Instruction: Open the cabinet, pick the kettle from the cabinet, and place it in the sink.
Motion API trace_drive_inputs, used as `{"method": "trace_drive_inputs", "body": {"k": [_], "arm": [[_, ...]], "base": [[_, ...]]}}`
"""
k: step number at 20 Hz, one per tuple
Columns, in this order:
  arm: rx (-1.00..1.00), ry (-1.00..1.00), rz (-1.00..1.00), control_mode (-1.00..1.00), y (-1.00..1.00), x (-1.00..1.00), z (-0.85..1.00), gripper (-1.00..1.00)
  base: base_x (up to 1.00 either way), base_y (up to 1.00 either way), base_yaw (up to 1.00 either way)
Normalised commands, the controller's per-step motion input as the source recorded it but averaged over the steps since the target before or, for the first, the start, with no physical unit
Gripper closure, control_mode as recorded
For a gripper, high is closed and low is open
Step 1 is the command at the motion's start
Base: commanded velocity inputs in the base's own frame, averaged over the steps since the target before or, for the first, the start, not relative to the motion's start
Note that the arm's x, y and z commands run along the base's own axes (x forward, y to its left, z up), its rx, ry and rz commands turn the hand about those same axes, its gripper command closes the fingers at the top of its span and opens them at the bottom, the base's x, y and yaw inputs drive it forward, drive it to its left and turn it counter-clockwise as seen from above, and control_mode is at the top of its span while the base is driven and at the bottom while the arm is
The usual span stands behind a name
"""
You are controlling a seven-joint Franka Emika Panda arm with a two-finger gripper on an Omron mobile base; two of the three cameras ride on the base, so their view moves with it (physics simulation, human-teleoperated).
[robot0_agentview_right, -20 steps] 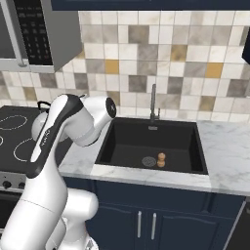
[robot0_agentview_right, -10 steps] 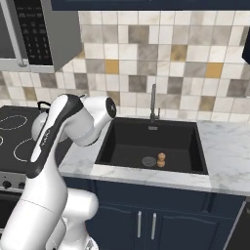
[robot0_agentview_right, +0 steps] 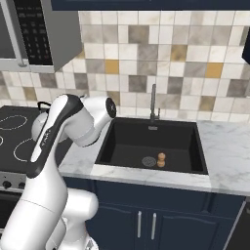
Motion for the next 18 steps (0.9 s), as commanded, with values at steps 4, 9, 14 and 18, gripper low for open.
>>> {"method": "trace_drive_inputs", "body": {"k": [4, 9, 14, 18], "arm": [[0.00, 0.00, 0.00, -1.00, 0.00, 0.00, 0.00, 1.00], [0.00, 0.00, -0.13, -1.00, -0.03, -0.01, 0.00, 1.00], [0.00, 0.10, -0.48, -1.00, -0.15, 0.00, 0.00, 1.00], [0.00, 0.19, -0.53, -1.00, -0.24, 0.00, 0.00, 1.00]], "base": [[0.00, 0.00, 0.00], [0.00, 0.00, 0.00], [0.00, 0.00, 0.00], [0.00, 0.00, 0.00]]}}
